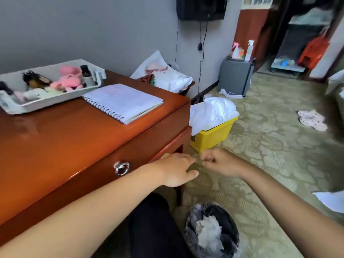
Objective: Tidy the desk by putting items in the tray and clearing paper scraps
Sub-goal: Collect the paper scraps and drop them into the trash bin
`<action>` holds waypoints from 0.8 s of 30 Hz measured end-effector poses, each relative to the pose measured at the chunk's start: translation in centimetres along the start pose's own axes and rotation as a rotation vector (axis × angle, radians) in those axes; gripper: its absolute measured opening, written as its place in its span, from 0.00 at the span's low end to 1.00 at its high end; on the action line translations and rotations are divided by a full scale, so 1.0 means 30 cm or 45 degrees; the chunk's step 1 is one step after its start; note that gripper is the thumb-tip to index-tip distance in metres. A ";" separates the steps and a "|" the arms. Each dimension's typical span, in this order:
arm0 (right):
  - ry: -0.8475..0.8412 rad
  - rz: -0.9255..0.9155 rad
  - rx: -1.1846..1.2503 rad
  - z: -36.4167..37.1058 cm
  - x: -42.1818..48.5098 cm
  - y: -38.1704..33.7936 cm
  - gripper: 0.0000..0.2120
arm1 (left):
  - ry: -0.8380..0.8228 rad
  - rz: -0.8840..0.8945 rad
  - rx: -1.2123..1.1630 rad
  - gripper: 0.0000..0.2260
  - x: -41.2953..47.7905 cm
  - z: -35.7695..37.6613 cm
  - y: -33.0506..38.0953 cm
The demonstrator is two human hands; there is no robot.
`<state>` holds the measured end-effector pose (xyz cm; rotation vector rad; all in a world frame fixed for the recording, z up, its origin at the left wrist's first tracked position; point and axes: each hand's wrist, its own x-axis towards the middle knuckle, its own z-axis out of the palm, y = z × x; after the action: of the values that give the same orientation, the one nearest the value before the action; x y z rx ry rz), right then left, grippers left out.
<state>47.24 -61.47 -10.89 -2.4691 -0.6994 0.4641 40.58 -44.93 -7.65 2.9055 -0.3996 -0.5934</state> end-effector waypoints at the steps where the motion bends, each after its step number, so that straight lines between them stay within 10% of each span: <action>1: 0.017 -0.037 -0.023 -0.022 -0.007 -0.049 0.03 | 0.026 0.002 0.010 0.25 -0.044 -0.036 -0.006; 24: -0.222 -0.889 -0.422 0.324 0.115 -1.223 0.11 | 0.244 -0.944 0.051 0.27 -1.111 -0.113 -0.531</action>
<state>31.64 -29.04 1.62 -2.2705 -1.7391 0.3038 16.04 -19.86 4.41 3.0520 0.7266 -0.3709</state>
